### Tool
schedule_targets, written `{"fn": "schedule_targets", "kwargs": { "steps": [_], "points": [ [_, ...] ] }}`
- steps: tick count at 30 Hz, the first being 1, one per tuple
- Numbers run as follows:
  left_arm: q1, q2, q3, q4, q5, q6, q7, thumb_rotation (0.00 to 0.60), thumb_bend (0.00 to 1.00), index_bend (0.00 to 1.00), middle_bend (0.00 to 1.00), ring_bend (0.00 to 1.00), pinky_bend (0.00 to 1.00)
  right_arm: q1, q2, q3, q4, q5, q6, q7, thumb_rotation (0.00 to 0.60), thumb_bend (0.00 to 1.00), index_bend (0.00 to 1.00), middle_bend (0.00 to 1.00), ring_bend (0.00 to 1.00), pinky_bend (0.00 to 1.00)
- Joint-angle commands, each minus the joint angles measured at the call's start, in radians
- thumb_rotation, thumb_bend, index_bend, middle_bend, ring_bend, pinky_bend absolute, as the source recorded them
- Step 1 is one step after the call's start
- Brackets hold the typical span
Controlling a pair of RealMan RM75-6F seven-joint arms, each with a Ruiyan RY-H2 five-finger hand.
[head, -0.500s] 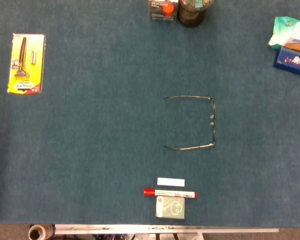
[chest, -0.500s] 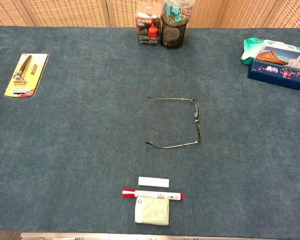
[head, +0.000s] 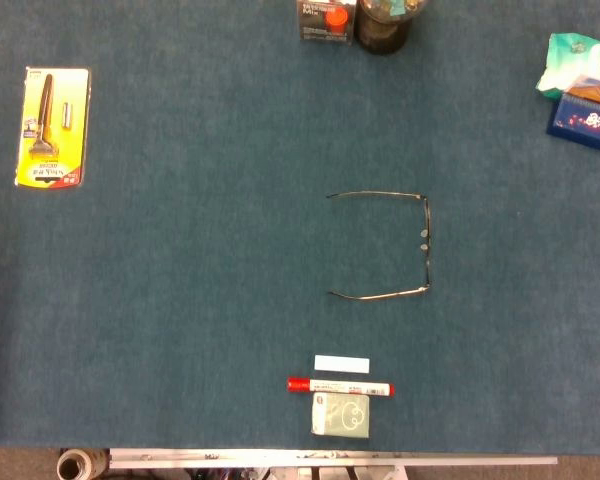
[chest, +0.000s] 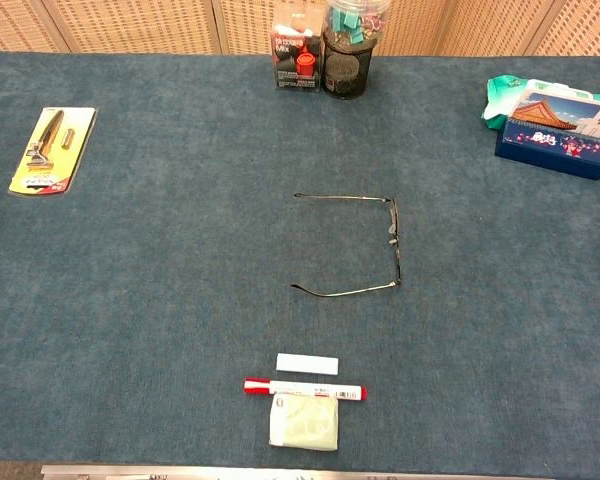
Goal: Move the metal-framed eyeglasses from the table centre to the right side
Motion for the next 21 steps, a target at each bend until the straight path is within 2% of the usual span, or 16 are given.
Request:
{"fn": "schedule_targets", "kwargs": {
  "steps": [1,11,16,21],
  "points": [
    [0.001,0.0,-0.001,0.0,-0.002,0.0,-0.002,0.6,0.27,0.5,0.44,0.35,0.44,0.002,0.009,-0.009,0.001,-0.012,-0.005,0.011,0.6,0.23,0.52,0.44,0.22,0.36],
    [-0.002,0.005,-0.001,-0.001,0.008,-0.002,-0.02,0.6,0.27,0.5,0.44,0.35,0.44,0.009,0.011,-0.032,0.011,-0.065,-0.001,0.015,0.6,0.23,0.48,0.4,0.22,0.36],
    [-0.006,0.009,-0.006,0.002,-0.007,-0.018,-0.026,0.6,0.27,0.5,0.44,0.35,0.44,0.05,0.034,-0.06,0.026,-0.169,-0.02,0.002,0.6,0.25,0.45,0.36,0.22,0.39],
    [0.001,0.011,-0.004,-0.001,0.009,0.002,-0.035,0.6,0.27,0.5,0.44,0.35,0.44,0.121,0.058,-0.048,-0.017,-0.251,-0.052,-0.031,0.6,0.25,0.45,0.36,0.22,0.39]
  ]
}}
